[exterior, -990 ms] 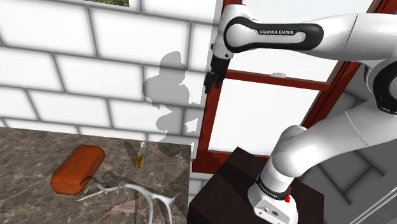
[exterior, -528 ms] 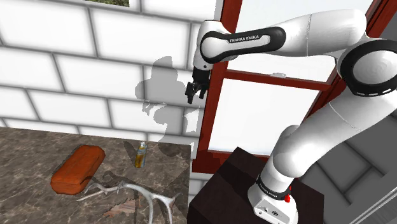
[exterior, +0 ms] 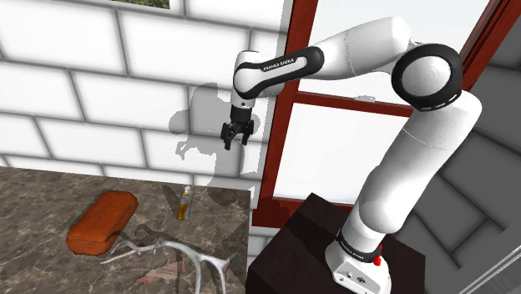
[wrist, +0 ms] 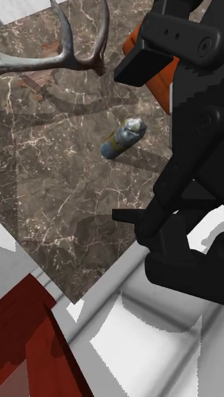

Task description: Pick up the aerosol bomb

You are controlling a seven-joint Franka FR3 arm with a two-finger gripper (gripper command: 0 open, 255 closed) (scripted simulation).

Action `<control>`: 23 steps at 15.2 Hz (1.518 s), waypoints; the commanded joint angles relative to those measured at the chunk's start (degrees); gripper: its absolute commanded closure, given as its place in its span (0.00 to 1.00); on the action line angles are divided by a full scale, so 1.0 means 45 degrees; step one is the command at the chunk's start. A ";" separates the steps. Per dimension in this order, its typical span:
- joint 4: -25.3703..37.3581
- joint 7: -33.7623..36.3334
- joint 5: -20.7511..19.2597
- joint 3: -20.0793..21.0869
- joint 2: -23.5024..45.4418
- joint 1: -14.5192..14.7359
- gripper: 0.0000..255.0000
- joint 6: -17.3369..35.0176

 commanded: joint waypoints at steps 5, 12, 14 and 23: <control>0.1634 0.0347 0.0973 0.0235 0.2836 0.0229 0.00 0.0574; 0.4212 0.0719 0.1968 0.0583 0.6264 0.0375 0.00 0.0756; 0.5094 0.0857 0.2205 0.0694 0.7271 0.0409 0.00 0.0706; 0.7802 0.1207 0.2738 0.1000 1.0345 0.0522 0.00 0.0639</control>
